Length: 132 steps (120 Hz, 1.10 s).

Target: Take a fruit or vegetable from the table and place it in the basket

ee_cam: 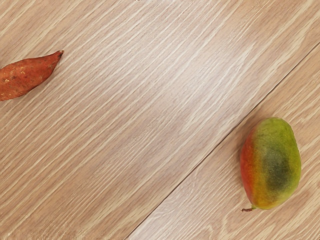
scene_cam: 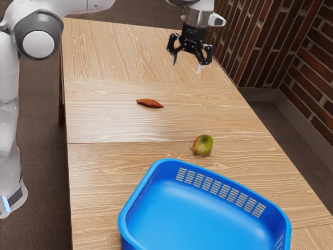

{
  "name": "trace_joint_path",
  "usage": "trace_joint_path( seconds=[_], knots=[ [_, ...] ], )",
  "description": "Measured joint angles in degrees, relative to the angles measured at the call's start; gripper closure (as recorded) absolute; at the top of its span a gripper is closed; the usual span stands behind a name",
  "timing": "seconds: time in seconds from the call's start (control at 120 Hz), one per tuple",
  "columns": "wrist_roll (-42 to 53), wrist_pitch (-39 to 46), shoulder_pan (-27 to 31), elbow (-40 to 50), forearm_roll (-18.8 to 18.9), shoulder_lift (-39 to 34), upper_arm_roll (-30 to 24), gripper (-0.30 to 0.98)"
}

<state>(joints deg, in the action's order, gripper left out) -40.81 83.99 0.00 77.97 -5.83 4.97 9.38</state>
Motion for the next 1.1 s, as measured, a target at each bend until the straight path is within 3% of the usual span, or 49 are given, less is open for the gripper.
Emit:
trace_joint_path(
  seconds=[0.217,0.333,0.55,0.892,1.1],
  knots=[
    [-25.28,-1.27,-1.82,-0.92,-1.84,1.23,-0.57,0.00],
    [-34.94,-0.97,-1.74,-1.36,-5.35,2.45,-2.27,0.00],
    [-43.97,1.97,-1.16,-11.69,-9.16,18.38,-4.81,0.00],
    [-30.63,8.67,-1.13,-11.49,-2.09,24.12,-6.04,0.00],
    [-21.67,16.38,-3.99,-2.46,-2.90,23.71,-6.39,0.00]
  ],
)
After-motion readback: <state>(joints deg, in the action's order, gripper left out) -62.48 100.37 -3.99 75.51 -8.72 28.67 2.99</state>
